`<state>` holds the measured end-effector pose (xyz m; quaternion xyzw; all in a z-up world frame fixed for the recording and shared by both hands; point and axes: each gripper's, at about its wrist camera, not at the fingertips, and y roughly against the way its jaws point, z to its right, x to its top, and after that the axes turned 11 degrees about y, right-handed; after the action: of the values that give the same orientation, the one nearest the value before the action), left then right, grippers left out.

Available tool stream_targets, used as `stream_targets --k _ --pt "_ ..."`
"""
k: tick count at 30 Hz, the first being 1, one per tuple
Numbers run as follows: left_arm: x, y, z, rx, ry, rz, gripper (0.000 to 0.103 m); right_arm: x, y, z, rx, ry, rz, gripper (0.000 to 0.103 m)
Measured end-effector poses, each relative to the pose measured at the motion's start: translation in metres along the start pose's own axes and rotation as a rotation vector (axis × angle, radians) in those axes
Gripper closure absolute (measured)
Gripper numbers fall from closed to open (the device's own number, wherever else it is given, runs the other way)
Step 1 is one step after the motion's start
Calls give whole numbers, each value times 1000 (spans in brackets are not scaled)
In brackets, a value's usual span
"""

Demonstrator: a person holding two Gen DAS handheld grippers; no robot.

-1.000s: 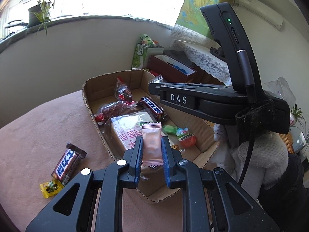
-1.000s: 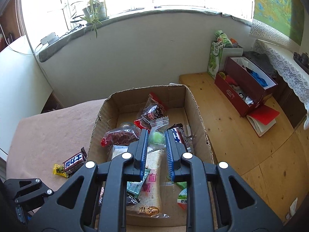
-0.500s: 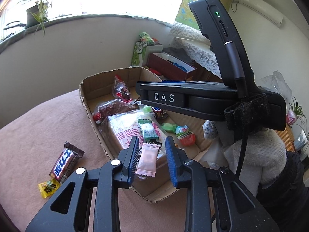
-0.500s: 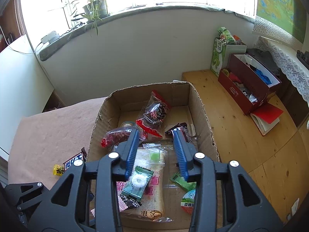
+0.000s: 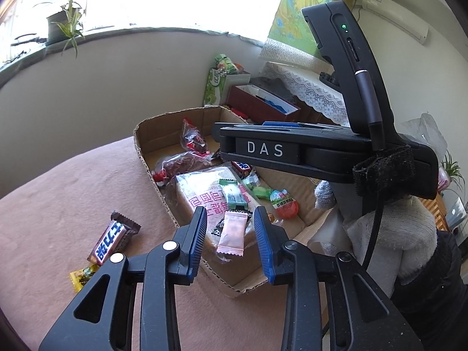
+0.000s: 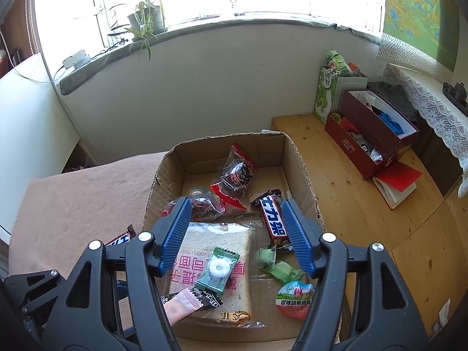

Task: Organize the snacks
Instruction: 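Open both grippers, dropping the pink candy and green packet into the box, then move both grippers back over the chocolate bar and yellow candy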

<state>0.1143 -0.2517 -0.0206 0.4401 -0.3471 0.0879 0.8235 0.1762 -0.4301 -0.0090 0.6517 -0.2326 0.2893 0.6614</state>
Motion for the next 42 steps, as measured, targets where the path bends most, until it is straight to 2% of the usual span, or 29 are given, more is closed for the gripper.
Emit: stream_targets --k 3,17,28,34,42 --pt "-1 5 -5 4 7 6 71 -1 5 -5 1 -2 7 30" --pt "-11 37 -40 33 48 45 67 -5 29 -49 23 33 37 30" --pt "-19 64 -93 59 136 73 67 0 36 -101 87 73 45 30" --pt "-26 73 -126 113 174 73 67 2 26 -132 132 106 24 30" --pt "-36 71 -155 162 170 32 67 -13 -6 -149 201 19 -83 30"
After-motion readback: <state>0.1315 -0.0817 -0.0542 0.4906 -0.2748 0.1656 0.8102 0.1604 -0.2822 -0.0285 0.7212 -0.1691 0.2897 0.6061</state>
